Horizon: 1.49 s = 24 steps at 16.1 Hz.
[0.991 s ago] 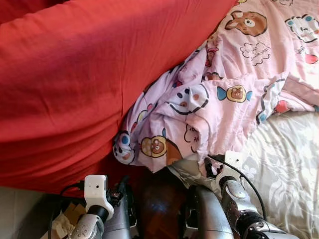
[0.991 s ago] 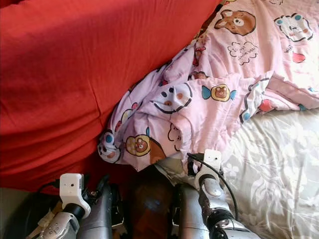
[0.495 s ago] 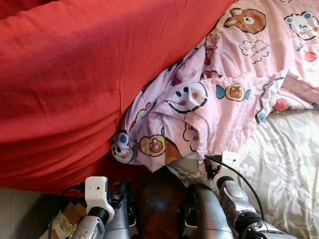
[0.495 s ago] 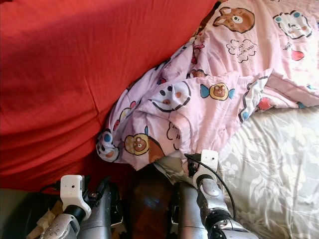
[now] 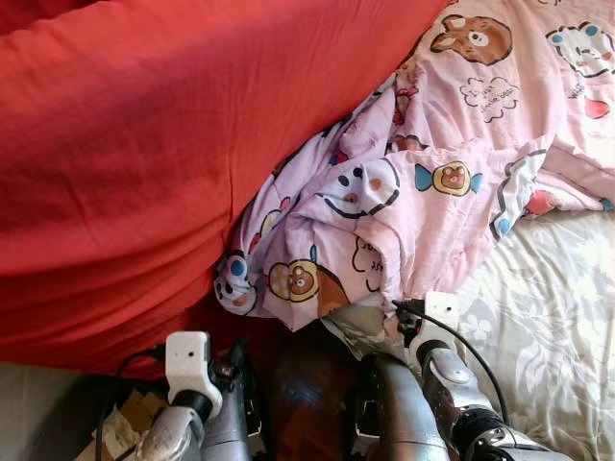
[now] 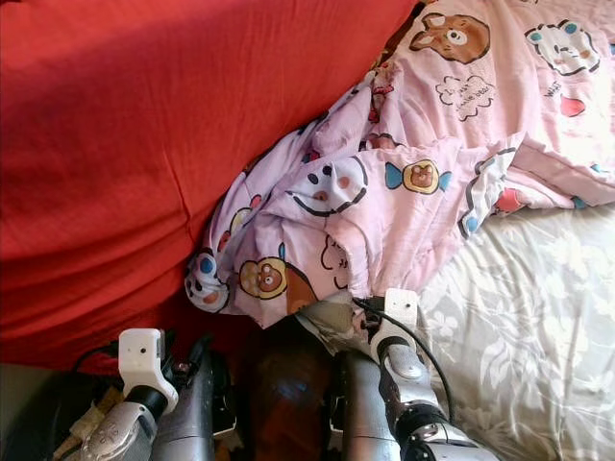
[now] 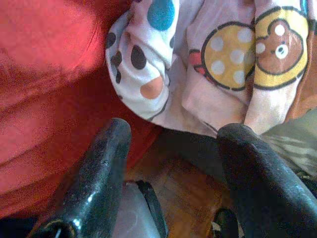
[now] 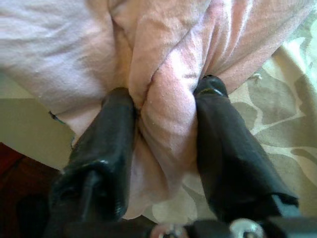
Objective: Clean up the room
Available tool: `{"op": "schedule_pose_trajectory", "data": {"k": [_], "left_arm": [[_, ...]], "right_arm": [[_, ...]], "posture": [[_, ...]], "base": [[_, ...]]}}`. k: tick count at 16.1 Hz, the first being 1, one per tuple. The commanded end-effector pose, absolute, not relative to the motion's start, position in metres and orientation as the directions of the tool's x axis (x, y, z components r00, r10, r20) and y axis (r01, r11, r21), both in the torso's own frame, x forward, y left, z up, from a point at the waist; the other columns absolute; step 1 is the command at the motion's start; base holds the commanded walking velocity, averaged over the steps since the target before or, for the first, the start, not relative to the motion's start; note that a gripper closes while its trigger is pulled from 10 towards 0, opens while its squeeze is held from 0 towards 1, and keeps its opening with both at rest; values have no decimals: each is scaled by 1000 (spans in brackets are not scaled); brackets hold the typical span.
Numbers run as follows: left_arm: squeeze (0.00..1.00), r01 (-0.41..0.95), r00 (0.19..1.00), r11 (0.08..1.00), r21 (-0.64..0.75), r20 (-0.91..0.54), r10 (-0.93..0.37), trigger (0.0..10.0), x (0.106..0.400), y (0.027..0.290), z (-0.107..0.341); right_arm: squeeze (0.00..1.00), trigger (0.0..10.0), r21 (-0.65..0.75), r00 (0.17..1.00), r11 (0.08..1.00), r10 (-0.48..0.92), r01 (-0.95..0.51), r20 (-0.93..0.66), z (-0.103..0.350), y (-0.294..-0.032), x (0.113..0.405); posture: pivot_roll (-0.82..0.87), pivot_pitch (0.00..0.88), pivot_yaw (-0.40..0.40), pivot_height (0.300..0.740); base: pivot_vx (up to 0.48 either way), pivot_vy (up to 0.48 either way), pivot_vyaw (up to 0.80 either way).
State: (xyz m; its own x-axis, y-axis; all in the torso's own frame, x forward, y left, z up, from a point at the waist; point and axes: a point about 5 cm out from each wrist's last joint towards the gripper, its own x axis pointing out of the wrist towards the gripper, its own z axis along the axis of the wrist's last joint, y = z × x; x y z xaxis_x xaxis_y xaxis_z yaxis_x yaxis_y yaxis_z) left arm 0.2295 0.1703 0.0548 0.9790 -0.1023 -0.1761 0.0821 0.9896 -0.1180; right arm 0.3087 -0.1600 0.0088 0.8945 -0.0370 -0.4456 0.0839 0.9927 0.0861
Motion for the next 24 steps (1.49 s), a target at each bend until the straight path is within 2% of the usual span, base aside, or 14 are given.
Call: {"op": "schedule_pose_trajectory", "data": {"k": [1, 5, 10, 11, 14, 15, 17, 22, 24], "left_arm": [[0, 61, 971, 991, -117, -225, -86, 10000, 223, 173, 43], [0, 27, 969, 994, -108, -242, -53, 10000, 235, 180, 32], [0, -46, 955, 992, -114, -296, 10, 10000, 241, 191, 10], [0, -54, 949, 992, -110, -316, 17, 10000, 243, 193, 4], [0, -66, 932, 992, -106, -361, 23, 10000, 244, 194, -8], [0, -93, 911, 989, -111, -411, 40, 10000, 240, 197, -19], [0, -104, 891, 989, -104, -451, 46, 10000, 234, 200, -28], [0, -157, 790, 985, -69, -607, 84, 10000, 204, 207, -58], [0, -163, 760, 986, -41, -642, 99, 10000, 198, 208, -64]], "right_arm": [[0, 0, 74, 867, 995, -21, 67, -497, -4, -158, 297], [0, 0, 84, 881, 993, -35, 84, -471, -4, -165, 295], [0, 0, 113, 902, 987, -51, 109, -428, -13, -174, 278], [0, 0, 116, 894, 984, -70, 134, -443, -18, -178, 271], [0, 0, 115, 868, 981, -82, 157, -489, -30, -182, 258], [0, 10000, 123, 846, 980, -71, 159, -528, -38, -182, 248], [0, 10000, 114, 832, 977, -88, 179, -547, -43, -186, 241], [0, 10000, 42, 712, 979, -116, 201, -692, -71, -191, 200], [0, 10000, -7, 674, 972, -169, 237, -719, -77, -197, 188]], "posture": [[87, 328, -37, 607], [58, 253, -38, 607], [23, 162, -37, 607], [10, 119, -35, 607], [-7, 68, -27, 607], [-12, 55, -21, 607], [-11, 42, -16, 607], [-7, 0, -10, 657], [6, 0, -9, 687]], "base": [[0, 0, 0], [0, 0, 0], [0, 0, 0], [0, 0, 0], [0, 0, 0], [0, 0, 0], [0, 0, 0], [0, 0, 0], [0, 0, 0]]}}
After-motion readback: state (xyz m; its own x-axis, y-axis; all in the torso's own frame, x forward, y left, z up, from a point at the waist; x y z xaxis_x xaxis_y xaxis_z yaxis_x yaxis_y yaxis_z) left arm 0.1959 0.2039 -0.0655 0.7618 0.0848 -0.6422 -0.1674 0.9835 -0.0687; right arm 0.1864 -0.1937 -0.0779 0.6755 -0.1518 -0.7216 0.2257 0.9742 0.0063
